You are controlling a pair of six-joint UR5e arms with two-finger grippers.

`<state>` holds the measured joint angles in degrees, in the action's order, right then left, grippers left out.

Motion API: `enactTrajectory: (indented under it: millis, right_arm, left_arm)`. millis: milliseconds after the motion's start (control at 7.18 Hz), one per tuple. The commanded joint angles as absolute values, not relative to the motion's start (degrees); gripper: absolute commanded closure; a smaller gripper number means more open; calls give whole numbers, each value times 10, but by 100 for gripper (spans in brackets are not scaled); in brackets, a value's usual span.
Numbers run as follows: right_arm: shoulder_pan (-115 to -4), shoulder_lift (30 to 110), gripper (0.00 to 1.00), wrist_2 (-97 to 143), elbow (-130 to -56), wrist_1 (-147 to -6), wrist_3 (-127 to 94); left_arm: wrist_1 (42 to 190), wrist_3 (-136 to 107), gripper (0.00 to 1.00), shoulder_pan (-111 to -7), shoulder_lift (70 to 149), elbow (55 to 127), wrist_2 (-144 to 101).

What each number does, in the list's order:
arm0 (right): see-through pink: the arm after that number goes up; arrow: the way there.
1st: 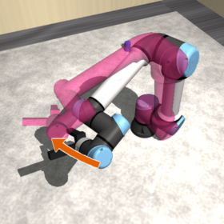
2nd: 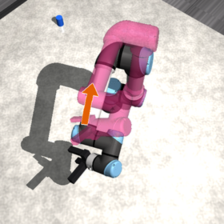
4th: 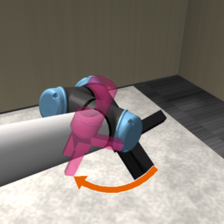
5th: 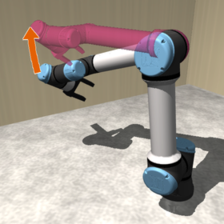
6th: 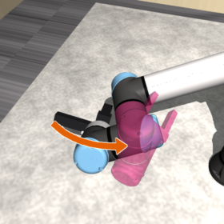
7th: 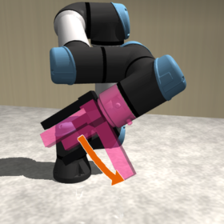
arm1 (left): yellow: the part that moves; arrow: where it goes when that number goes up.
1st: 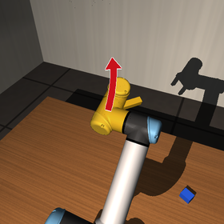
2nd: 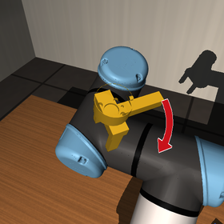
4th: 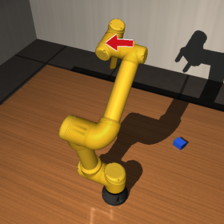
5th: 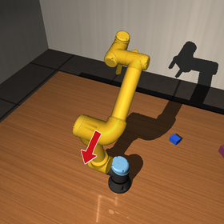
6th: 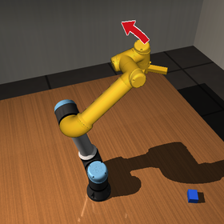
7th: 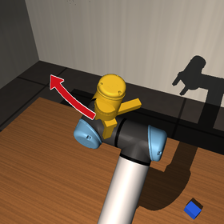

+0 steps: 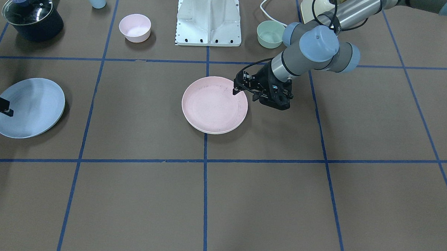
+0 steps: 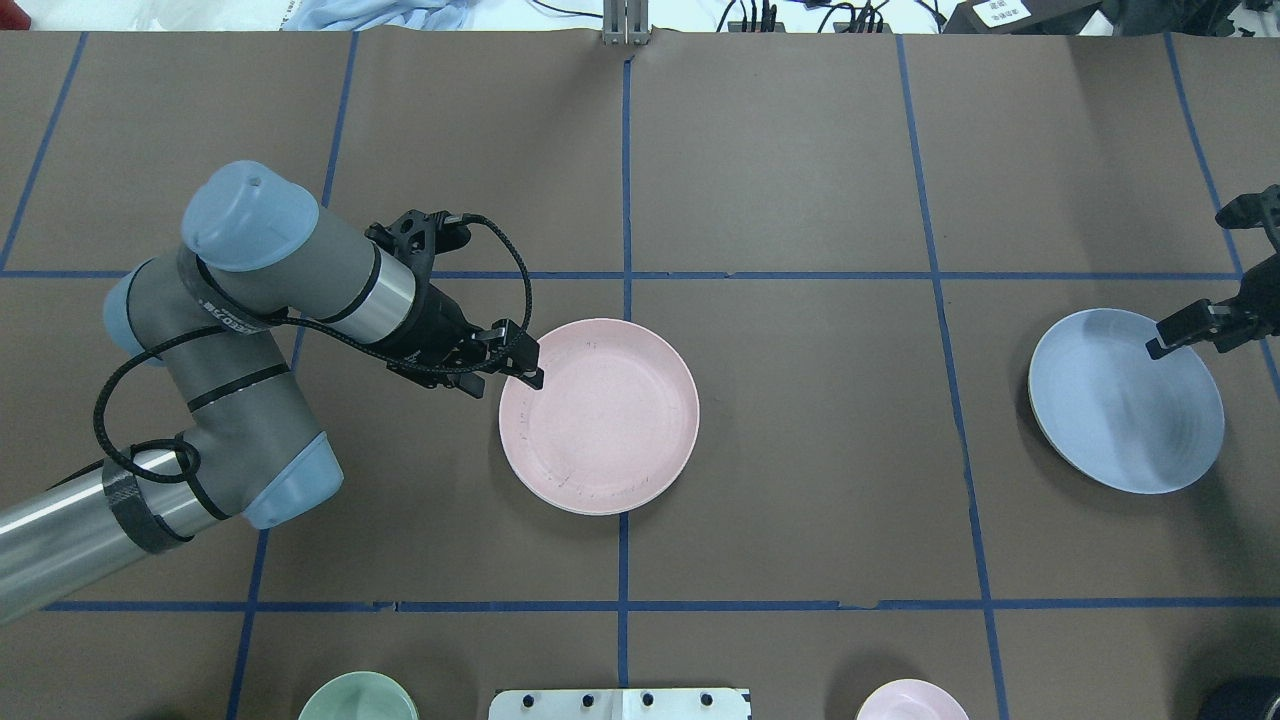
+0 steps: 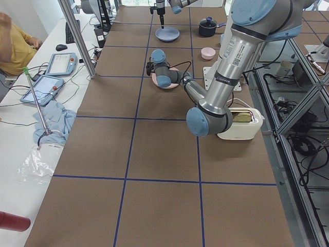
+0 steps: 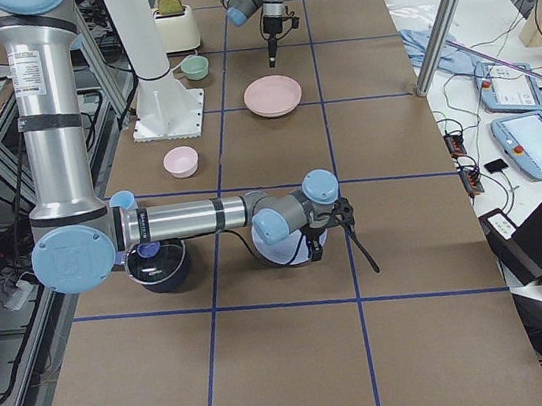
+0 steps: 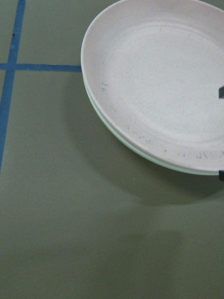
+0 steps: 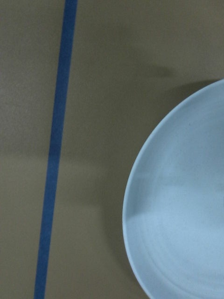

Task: Stack three plates with pink and blue
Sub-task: 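Lower the pink plate onto the cream plate and open the left gripper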

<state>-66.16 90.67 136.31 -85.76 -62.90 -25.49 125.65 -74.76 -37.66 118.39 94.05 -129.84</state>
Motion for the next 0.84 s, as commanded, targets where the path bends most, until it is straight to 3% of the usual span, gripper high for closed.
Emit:
enactTrajectory:
  millis: [0, 139, 279, 697]
  right_arm:
    - [-652, 912, 4, 1364, -818, -523, -317]
    - [-649, 924, 57, 1365, -818, -516, -318]
    - [-649, 930, 100, 1364, -818, -516, -316]
    - [-649, 938, 100, 1372, -825, -517, -319]
  left_arm:
    - [1254, -750, 20, -388, 1183, 955, -1299]
    - [1254, -750, 20, -389, 1183, 958, -1300]
    - [1254, -750, 20, -393, 1181, 959, -1300]
    - [1254, -755, 20, -412, 1180, 971, -1303]
